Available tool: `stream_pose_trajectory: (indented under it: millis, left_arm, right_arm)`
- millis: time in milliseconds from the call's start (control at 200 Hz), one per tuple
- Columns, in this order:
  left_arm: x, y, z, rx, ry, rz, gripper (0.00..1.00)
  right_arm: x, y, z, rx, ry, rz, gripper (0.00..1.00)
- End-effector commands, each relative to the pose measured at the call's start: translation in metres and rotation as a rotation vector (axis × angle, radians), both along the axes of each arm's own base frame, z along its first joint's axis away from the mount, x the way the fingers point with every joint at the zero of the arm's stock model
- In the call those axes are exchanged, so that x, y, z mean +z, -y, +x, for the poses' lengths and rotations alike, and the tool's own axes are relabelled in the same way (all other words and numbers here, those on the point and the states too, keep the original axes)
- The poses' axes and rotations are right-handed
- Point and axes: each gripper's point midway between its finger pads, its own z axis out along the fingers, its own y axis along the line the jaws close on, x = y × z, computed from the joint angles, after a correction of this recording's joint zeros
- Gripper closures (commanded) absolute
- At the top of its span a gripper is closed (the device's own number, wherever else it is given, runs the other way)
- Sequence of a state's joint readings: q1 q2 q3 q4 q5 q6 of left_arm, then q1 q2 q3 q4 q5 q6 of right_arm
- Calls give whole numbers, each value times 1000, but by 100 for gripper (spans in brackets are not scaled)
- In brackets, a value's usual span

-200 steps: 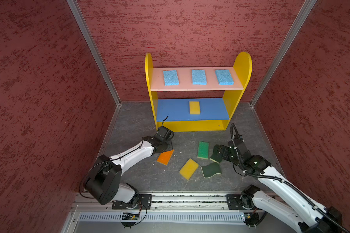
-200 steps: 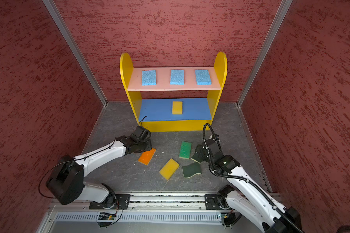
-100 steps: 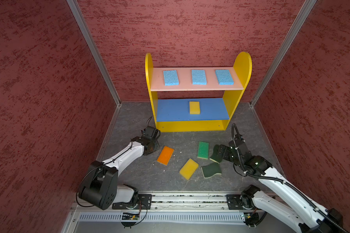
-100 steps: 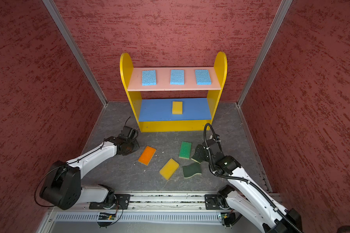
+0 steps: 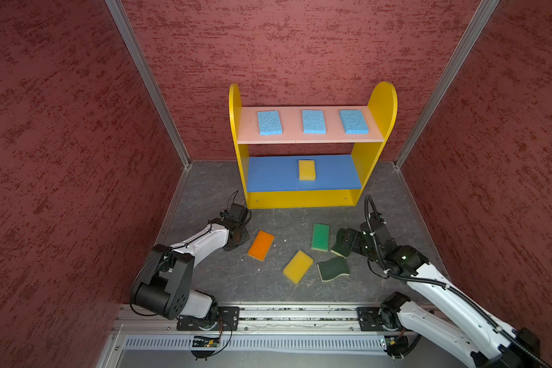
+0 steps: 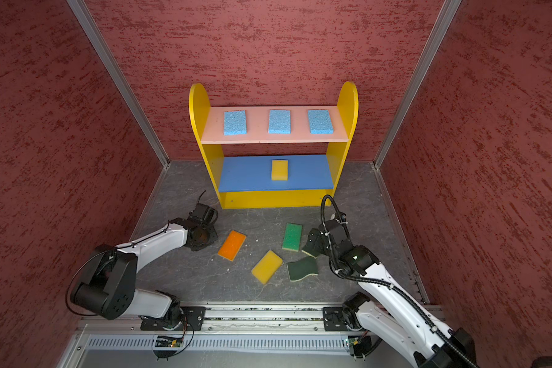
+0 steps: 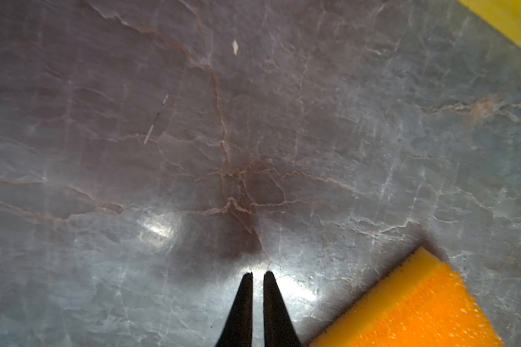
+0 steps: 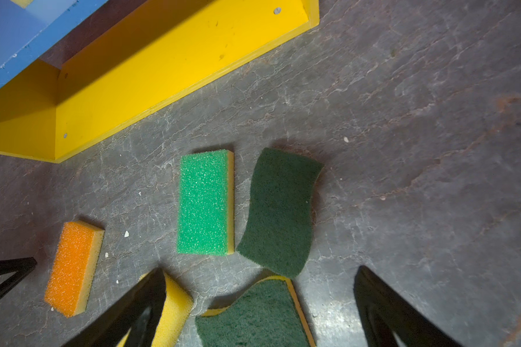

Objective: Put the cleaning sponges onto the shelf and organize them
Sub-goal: 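Position the left gripper above the orange sponge's end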

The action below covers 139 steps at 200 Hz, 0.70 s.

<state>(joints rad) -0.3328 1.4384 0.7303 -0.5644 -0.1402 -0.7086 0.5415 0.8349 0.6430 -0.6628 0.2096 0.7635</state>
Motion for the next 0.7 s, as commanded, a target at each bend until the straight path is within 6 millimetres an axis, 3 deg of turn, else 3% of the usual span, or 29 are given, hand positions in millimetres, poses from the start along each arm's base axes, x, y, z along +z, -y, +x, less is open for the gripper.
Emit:
stream_pose_trajectory:
  millis: [0, 371, 576, 691]
  left_arm:
    - [-2, 12, -1, -18, 5, -29, 89]
    - [-7, 38, -31, -70, -60, -27, 88]
    - [6, 50, -35, -104, -41, -40, 85]
    - [15, 49, -37, -109, -34, -26, 76]
  right_arm:
    - [14, -1, 5, -16, 30, 20, 1]
    - [8, 0, 3, -12, 25, 20, 1]
    - [9, 2, 1, -14, 32, 24, 1]
    - [10, 3, 0, -16, 36, 24, 1]
